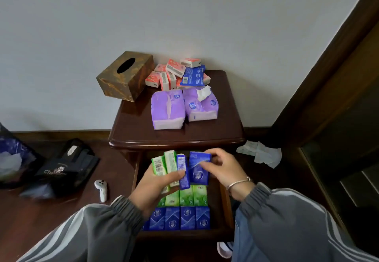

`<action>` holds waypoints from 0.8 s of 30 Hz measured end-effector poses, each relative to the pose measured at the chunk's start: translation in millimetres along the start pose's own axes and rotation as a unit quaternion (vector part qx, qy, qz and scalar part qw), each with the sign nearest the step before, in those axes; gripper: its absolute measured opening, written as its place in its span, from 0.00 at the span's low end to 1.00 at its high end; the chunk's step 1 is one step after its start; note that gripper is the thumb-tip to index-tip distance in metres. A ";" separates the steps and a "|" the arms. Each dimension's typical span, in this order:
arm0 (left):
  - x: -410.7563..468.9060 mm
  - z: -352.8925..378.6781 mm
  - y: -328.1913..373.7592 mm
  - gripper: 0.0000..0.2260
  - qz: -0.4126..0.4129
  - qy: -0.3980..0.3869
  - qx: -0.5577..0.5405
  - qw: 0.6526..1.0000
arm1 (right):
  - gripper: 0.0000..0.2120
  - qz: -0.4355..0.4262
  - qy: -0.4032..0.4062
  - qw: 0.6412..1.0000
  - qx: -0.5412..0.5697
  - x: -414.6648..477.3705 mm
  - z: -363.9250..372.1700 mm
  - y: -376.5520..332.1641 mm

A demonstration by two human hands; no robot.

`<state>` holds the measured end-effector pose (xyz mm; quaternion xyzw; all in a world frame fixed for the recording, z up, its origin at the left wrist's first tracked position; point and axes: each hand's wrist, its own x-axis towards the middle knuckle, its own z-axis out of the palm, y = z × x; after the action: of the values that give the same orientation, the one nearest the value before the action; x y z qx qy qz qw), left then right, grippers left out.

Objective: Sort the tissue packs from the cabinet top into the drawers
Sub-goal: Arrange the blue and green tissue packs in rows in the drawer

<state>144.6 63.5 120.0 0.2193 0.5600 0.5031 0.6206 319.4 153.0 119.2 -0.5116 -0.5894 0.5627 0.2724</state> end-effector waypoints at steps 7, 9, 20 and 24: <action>-2.4 -2.1 -84.8 0.28 -0.056 0.097 0.057 0.992 | 0.07 0.167 -0.028 0.982 0.077 -36.2 25.2 75.9; -3.5 -1.9 -105.2 0.29 -0.053 0.129 0.101 0.985 | 0.09 0.211 -0.041 0.969 0.125 -44.8 32.0 89.9; -10.0 -8.7 -141.9 0.28 -0.078 0.124 0.246 0.958 | 0.16 0.276 -0.079 0.930 0.229 -64.7 44.3 128.0; -7.9 -7.2 -150.1 0.23 -0.076 0.094 0.170 0.978 | 0.21 0.250 -0.071 0.952 0.162 -62.8 43.9 136.4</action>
<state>196.0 -5.1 -3.7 0.2303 0.7079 0.3708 0.5553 341.1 57.6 -2.9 -0.5505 -0.3615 0.7355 0.1593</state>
